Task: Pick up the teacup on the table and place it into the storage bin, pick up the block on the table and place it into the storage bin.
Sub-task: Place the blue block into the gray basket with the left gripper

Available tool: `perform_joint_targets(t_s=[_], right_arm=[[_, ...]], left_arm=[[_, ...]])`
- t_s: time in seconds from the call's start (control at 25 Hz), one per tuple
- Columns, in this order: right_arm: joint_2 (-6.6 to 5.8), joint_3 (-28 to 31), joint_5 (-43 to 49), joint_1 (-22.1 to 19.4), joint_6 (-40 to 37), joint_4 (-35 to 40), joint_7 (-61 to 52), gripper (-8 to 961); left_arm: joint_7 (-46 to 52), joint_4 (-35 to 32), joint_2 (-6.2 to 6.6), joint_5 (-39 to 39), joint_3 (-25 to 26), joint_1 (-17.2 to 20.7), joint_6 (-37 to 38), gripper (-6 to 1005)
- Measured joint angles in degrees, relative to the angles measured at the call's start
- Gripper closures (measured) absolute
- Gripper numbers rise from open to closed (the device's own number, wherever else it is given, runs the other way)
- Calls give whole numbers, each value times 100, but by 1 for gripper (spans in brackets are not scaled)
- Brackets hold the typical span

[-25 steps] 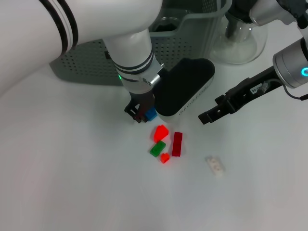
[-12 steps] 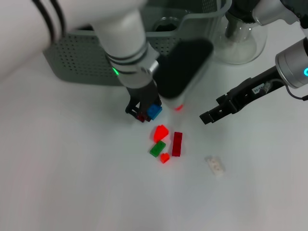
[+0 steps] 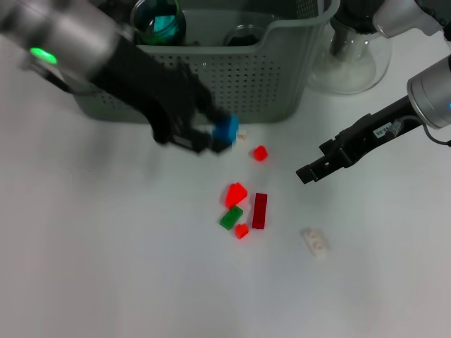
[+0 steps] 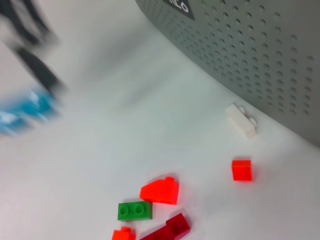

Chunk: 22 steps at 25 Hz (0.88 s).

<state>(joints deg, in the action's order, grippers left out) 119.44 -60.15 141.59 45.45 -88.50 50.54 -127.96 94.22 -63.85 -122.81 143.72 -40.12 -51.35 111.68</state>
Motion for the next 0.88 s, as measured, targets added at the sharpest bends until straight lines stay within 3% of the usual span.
perform_joint_targets(t_s=[0.08,0.12,0.16,0.28,0.36,0.56,0.88], right_arm=[[-1,-6,0,2,-15,0,31,57],[-1,-6,0,4,-21,0,48,57],[0,-6,0,4,-24,0,66,57],[-1,1,3,0,-32,0,101,57],[0,-2,9,0,-35,0,110,57],[-1,-9,28,28,-54,0,100,57],[-5,-49,36,125,-81,0,98,57]], left_arm=[[550,-65,258,-511,594,29,413,540],[1148,-34,497,-924,873,34,348,537],[1148,-34,497,-924,873,34,348,534],[2119,56,852,-1380,970,24,-240,526],[2724,79,999,-1366,741,-14,-947,520],[3686,281,1114,-452,-321,-190,-3021,506],[3933,1806,1149,726,-499,-756,-4704,483]])
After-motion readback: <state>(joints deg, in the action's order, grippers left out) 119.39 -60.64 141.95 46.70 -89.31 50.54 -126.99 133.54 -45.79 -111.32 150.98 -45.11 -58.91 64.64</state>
